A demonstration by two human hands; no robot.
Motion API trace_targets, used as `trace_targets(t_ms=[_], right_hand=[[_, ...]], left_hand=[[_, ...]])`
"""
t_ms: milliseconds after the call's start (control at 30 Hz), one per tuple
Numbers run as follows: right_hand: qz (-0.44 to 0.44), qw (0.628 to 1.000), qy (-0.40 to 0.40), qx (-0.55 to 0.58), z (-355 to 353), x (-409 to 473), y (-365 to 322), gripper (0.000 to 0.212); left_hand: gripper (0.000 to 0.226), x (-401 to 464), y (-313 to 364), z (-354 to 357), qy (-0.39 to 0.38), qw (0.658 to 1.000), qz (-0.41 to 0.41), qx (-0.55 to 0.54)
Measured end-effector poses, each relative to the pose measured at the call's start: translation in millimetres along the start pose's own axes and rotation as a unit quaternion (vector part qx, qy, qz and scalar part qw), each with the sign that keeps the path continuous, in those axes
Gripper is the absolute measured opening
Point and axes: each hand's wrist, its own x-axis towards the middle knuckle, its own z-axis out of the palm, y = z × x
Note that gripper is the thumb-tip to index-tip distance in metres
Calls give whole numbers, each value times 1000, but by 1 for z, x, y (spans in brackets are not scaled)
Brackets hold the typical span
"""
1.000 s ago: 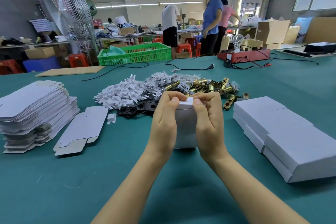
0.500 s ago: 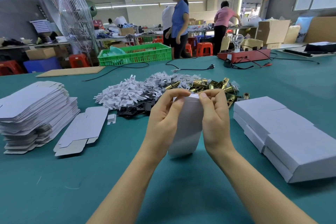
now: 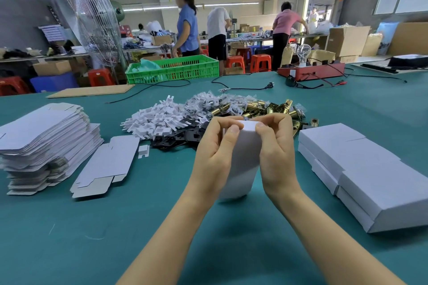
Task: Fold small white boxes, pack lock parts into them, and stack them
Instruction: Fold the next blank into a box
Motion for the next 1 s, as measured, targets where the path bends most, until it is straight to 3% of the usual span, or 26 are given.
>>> trace_targets(t_ms=[233, 333, 400, 467, 533, 600, 667, 700, 767, 867, 1000], right_hand=[[1, 1000, -3, 13, 3, -3, 5, 13], [15, 1000, -2, 2, 6, -5, 10, 17], [22, 994, 14, -102, 3, -5, 14, 16], [124, 982, -17, -142, 1, -3, 17, 28], [292, 952, -86, -25, 2, 0, 16, 50], [387, 905, -129, 125, 0, 2, 13, 67], [414, 872, -123, 230, -4, 4, 12, 62], [409, 868, -115, 258, -5, 6, 12, 47], [376, 891, -91, 238, -9, 8, 16, 25], [337, 931, -65, 122, -12, 8, 27, 48], [291, 951, -87, 52, -12, 2, 39, 43]], left_hand=[[24, 2, 2, -5, -5, 986, 68, 149], [23, 4, 2, -9, 60, 987, 76, 126], [21, 6, 1, -11, 105, 989, 66, 77], [23, 9, 2, -15, 112, 990, 72, 51], [27, 10, 4, -18, 71, 992, 89, 48], [30, 7, 2, -20, 7, 993, 99, 67], [26, 4, -2, -21, -48, 989, 104, 94], [21, 3, -5, -22, -56, 990, 96, 89], [13, 2, -13, -23, -19, 997, 57, 48], [14, 0, -31, -24, 69, 997, -12, 28], [34, -4, -57, -32, 108, 985, -89, 104]])
